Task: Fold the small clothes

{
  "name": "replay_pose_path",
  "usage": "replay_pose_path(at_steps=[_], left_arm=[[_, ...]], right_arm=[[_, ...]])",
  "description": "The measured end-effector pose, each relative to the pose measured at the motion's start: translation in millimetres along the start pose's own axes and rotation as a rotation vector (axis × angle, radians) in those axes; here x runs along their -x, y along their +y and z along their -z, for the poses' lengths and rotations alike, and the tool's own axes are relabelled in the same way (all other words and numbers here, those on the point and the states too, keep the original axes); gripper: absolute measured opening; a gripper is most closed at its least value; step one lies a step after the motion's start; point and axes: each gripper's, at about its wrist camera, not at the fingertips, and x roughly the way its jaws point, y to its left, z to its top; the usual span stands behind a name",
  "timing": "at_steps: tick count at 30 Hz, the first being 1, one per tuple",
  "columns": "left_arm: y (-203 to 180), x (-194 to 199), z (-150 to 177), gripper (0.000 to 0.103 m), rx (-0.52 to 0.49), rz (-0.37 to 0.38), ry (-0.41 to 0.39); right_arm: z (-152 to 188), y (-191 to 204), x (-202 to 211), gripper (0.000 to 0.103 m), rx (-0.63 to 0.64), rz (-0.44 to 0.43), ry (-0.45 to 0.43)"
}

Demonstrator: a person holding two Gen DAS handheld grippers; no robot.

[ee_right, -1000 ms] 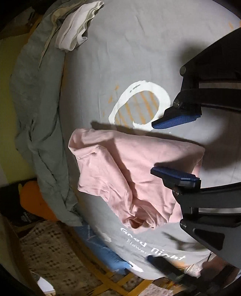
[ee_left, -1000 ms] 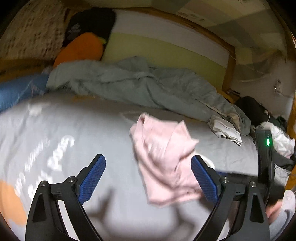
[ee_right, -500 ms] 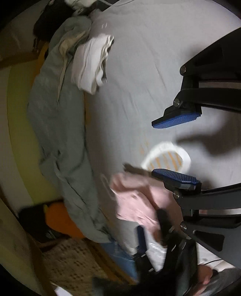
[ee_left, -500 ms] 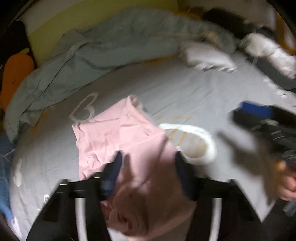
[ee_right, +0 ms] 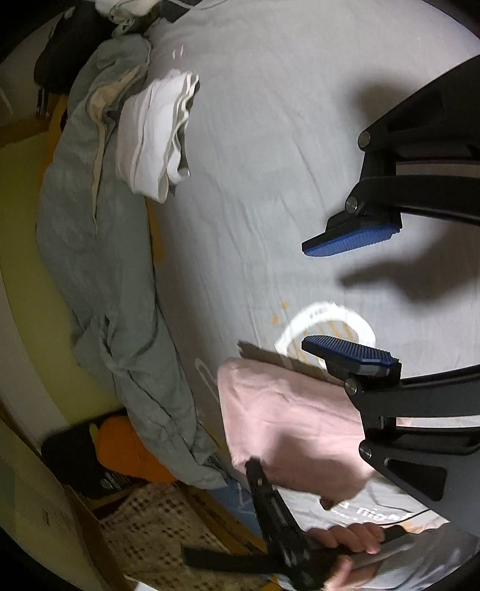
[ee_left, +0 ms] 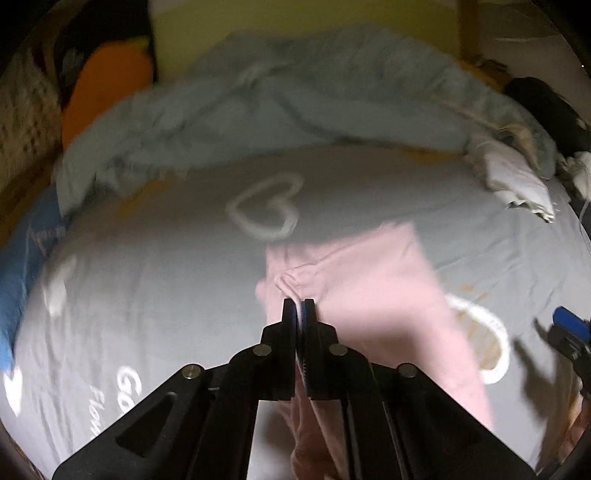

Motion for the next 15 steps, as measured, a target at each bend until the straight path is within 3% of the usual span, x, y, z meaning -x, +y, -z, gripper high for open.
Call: replay_pose_path(at_steps=[3,5,7,11,15], left_arm=[[15,1,15,0.01,0.087,-0.034,-0.053],[30,20,31,0.038,0.196,-0.019,-0.167],[38,39,47,0.044,0.267,0.076,-0.222],[28,49,74,0.048,0.226,0.169,-0.175],[27,34,97,0.049,0.29,0.255,-0.093]], right_arm=[[3,16,-2,0.046,0.044,-0.082,0.008],[3,32,-3,0.046,0.08,-0.162,0.018],[5,51,-5,0.046,0.127,-0.221,0.031],[19,75,-16,0.046,0.194,-0.199,0.066],[32,80,-32,0.046,0.193,-0.178,0.128]])
